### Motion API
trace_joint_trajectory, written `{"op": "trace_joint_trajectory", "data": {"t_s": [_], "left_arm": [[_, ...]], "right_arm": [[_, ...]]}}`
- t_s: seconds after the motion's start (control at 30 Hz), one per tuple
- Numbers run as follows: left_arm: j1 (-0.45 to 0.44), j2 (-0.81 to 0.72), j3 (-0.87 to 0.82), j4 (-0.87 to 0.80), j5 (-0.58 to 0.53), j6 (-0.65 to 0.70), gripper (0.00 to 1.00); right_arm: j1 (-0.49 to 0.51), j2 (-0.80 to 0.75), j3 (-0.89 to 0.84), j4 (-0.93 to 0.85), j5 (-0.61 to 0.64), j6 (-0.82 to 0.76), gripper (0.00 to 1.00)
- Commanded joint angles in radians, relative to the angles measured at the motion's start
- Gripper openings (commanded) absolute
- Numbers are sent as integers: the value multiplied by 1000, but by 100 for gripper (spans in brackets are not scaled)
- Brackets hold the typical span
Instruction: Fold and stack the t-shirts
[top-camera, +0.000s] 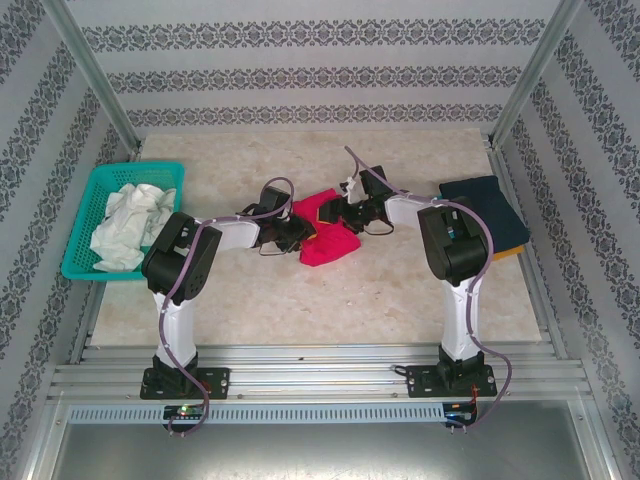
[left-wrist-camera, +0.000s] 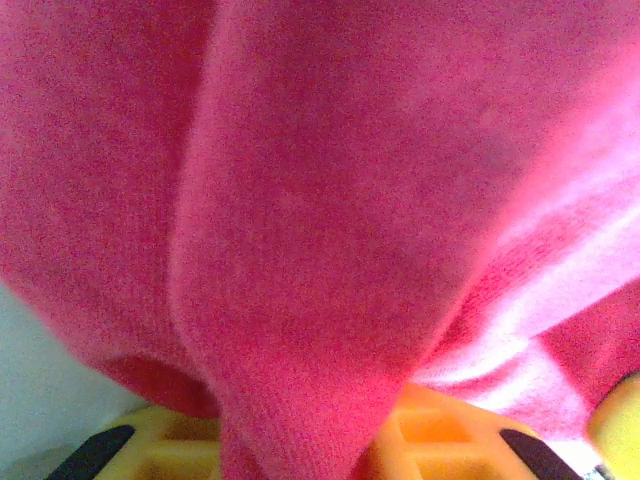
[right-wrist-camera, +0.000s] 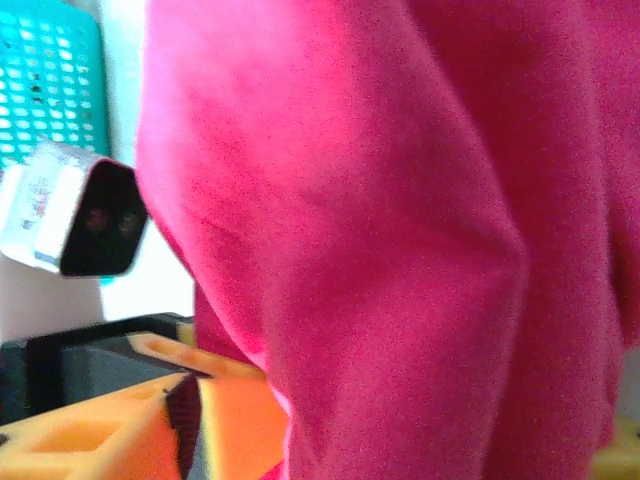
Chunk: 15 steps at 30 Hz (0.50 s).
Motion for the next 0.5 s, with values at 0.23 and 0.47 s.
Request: {"op": "trace_joint_trajectory", "data": {"t_s": [0.23, 0.47], "left_arm": [[5, 7, -23, -3, -21, 41, 35], [6, -137, -103, -18, -137, 137, 80]], "right_arm": [[36, 12, 71, -114, 29, -135, 0], [5, -65, 93, -283, 192, -283, 0]]}}
